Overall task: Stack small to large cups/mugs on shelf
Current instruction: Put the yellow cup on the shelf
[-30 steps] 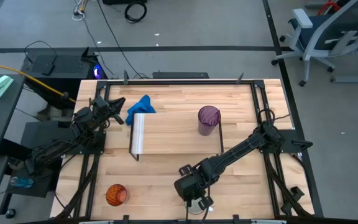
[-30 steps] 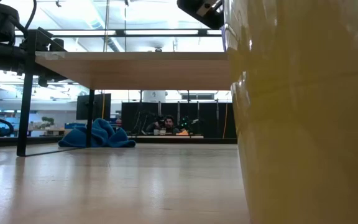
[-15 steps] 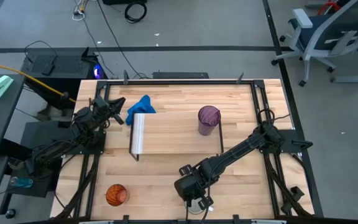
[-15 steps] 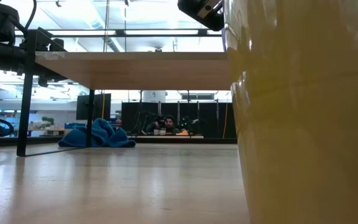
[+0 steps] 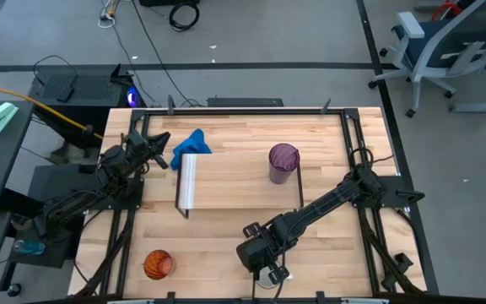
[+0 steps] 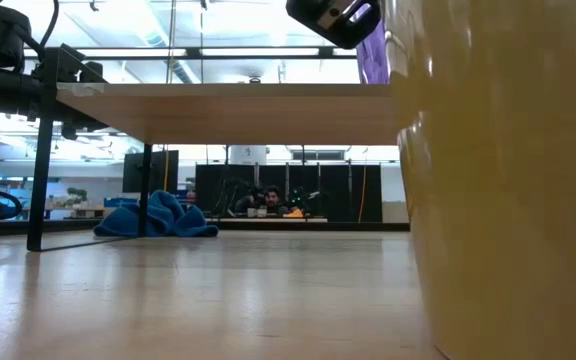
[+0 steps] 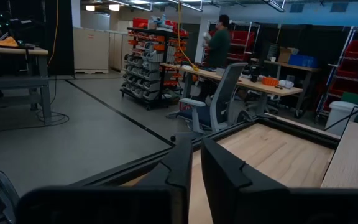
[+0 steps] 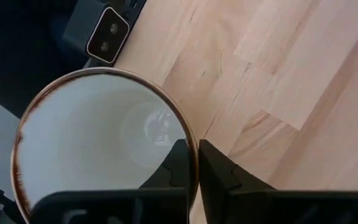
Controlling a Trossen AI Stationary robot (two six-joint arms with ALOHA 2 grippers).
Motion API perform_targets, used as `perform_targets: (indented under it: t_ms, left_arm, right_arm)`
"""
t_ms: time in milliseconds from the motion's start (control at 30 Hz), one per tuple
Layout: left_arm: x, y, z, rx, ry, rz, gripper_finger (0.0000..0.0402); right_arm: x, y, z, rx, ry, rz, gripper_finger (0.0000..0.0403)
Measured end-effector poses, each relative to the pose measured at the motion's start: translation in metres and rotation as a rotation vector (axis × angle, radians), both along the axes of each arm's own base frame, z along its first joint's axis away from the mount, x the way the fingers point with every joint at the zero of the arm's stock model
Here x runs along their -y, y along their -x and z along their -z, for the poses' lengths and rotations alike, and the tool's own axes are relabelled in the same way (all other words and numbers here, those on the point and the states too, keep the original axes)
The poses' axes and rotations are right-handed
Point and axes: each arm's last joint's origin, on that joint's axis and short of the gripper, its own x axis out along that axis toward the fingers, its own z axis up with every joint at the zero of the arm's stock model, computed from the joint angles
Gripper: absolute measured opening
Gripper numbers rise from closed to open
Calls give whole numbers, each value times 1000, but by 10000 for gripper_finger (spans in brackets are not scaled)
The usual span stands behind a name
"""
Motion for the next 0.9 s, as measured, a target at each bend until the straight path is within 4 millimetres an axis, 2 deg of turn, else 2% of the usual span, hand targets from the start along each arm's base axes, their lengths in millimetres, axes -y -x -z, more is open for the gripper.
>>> perform_targets:
  t_ms: [167,333,467,600,900]
  left_arm:
    - [0,0,0,0,0,0,41]
    - [0,0,0,1,0,0,42]
    - [0,0,0,10,10,0,38]
    - [0,0,0,13,13,1,35]
    - [0,0,0,14,13,1,40]
  right_arm:
    - [1,-1,-1,5,3,8,13]
    - [2,-7,-15,60,3,4,13]
    - [11,-12,-40,104,28,38,13]
    - [27,-19,-73,169,35,107,13]
    - [80,-26,-140,267,-77,388,13]
